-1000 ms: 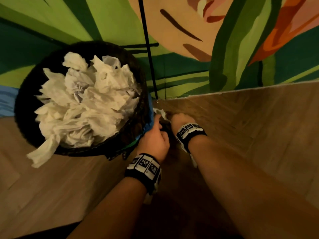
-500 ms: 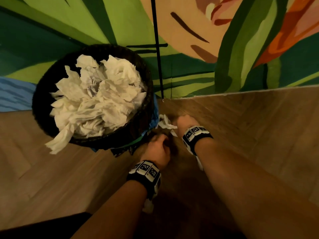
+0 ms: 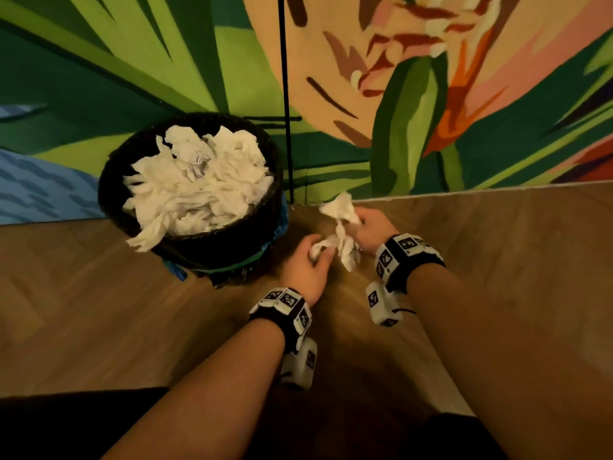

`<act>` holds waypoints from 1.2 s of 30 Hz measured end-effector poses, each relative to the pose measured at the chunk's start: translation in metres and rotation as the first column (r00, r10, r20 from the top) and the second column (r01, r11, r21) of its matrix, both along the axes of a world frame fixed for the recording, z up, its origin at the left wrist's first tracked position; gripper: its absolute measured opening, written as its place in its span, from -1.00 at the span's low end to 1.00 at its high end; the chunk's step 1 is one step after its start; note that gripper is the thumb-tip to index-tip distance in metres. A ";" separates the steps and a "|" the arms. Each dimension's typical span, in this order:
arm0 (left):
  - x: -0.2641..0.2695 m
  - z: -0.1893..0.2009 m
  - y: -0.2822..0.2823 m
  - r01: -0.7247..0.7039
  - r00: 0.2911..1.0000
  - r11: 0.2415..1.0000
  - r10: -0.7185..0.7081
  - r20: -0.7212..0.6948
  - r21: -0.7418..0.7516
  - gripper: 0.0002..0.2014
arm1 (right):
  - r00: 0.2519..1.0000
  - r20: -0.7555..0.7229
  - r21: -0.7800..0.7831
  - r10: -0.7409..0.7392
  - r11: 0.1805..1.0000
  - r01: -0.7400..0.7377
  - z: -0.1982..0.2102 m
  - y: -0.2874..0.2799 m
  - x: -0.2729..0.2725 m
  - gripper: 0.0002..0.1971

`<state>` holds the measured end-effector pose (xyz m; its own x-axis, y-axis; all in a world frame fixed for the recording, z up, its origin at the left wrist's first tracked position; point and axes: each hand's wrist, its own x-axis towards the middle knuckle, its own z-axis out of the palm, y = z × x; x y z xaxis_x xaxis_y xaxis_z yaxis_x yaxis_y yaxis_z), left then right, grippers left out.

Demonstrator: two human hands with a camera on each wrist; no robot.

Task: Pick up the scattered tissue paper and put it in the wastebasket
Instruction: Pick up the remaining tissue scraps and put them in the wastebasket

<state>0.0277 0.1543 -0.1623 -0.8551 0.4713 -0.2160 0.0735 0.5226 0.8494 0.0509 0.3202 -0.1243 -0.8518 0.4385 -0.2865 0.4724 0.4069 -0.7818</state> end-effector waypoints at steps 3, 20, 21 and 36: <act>0.003 0.046 0.002 0.109 0.964 0.993 -0.114 -0.241 -0.033 -0.68 | 0.995 -0.063 0.059 -0.073 0.995 0.076 0.029 0.005 0.001 -0.77; -0.137 0.251 -0.109 -0.058 0.822 0.987 0.134 -0.554 0.152 -0.90 | 0.945 -0.314 0.176 0.090 0.984 -0.035 0.173 -0.130 -0.122 -0.63; -0.140 0.241 -0.114 -0.058 0.856 0.990 0.116 -0.504 0.130 -0.93 | 0.937 -0.316 0.202 0.151 0.975 -0.089 0.168 -0.139 -0.126 -0.63; -0.161 0.156 -0.174 0.109 0.893 0.647 -0.398 -0.211 -0.755 0.16 | 0.964 0.197 0.545 0.178 0.797 -0.259 0.106 -0.122 -0.112 -0.56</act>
